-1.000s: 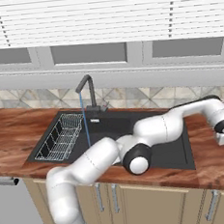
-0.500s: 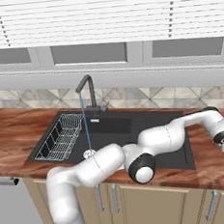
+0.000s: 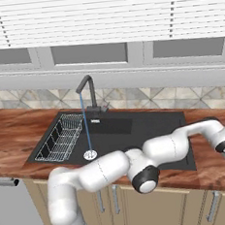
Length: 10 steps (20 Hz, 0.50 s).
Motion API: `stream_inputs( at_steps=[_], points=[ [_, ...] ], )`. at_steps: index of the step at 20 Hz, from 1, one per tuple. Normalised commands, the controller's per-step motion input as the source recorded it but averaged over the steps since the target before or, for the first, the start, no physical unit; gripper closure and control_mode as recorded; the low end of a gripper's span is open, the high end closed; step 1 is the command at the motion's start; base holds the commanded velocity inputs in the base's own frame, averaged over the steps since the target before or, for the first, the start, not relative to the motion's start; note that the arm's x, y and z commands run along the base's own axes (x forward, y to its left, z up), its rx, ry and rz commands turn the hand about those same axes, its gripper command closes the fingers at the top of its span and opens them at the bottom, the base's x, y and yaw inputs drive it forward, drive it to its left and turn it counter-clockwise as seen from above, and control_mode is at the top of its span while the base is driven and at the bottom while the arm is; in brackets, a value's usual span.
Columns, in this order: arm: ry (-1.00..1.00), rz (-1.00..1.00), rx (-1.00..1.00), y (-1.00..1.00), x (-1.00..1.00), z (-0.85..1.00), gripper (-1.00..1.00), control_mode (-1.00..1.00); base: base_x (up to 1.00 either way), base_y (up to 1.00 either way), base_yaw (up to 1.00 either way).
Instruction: Soak the sponge with water for a few seconds and then drop it inside the sink.
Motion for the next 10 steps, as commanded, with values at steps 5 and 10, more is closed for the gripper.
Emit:
stream_inputs(
  at_steps=[5, 10],
  points=[
    [0.12, 0.03, 0.1, -0.26, 0.0, 0.0, -1.0, -1.0, 0.0, 0.0, 0.0],
    [0.19, 0.04, 0.13, -0.2, 0.0, 0.0, -1.0, -1.0, 0.0, 0.0, 0.0]
  ],
)
